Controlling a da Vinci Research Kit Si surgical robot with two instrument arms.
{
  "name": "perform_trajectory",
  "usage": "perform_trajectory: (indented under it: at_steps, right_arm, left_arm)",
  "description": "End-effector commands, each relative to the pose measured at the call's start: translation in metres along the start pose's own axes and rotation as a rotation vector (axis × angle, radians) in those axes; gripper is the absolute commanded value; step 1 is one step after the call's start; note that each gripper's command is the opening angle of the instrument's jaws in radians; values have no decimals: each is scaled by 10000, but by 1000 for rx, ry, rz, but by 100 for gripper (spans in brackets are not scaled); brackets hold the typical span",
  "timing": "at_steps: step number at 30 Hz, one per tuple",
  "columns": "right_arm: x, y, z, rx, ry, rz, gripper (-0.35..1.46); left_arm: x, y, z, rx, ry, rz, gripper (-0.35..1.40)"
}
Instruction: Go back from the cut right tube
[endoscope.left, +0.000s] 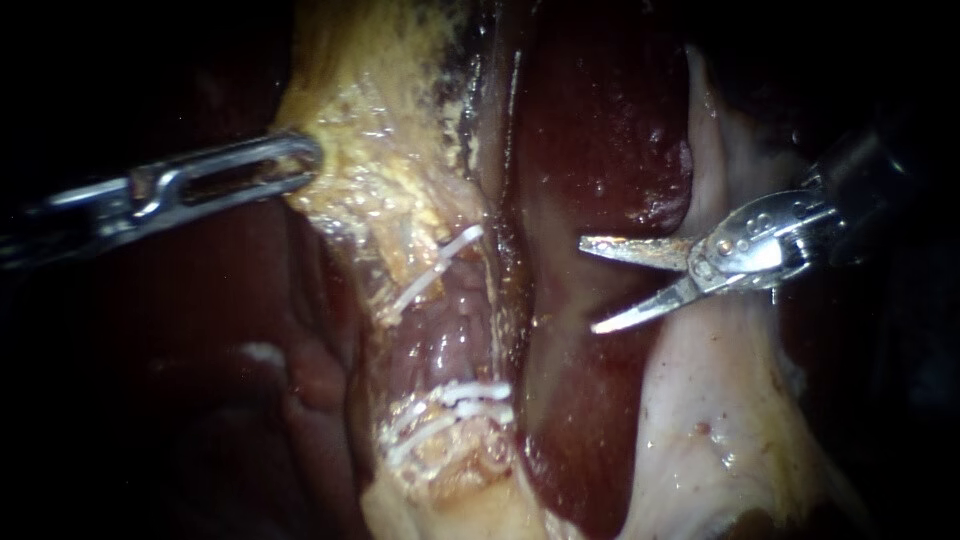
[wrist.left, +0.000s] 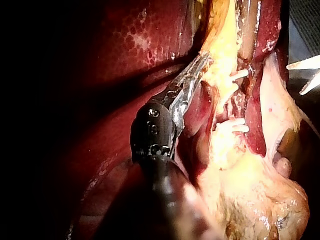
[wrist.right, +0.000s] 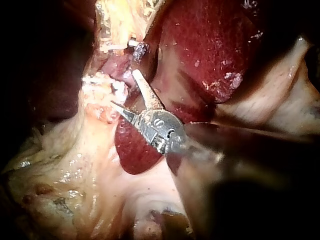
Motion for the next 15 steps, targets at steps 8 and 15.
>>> perform_trajectory:
  at_steps: [8,15]
  right_arm:
    - [1,0,-1,1,-1,-5,143]
    - [1,-1,-1,1,-1,-5,143]
  left_arm:
    - [5,-6,11,7,11,3,-35]
    - [5,-6,11,8,12,3,-35]
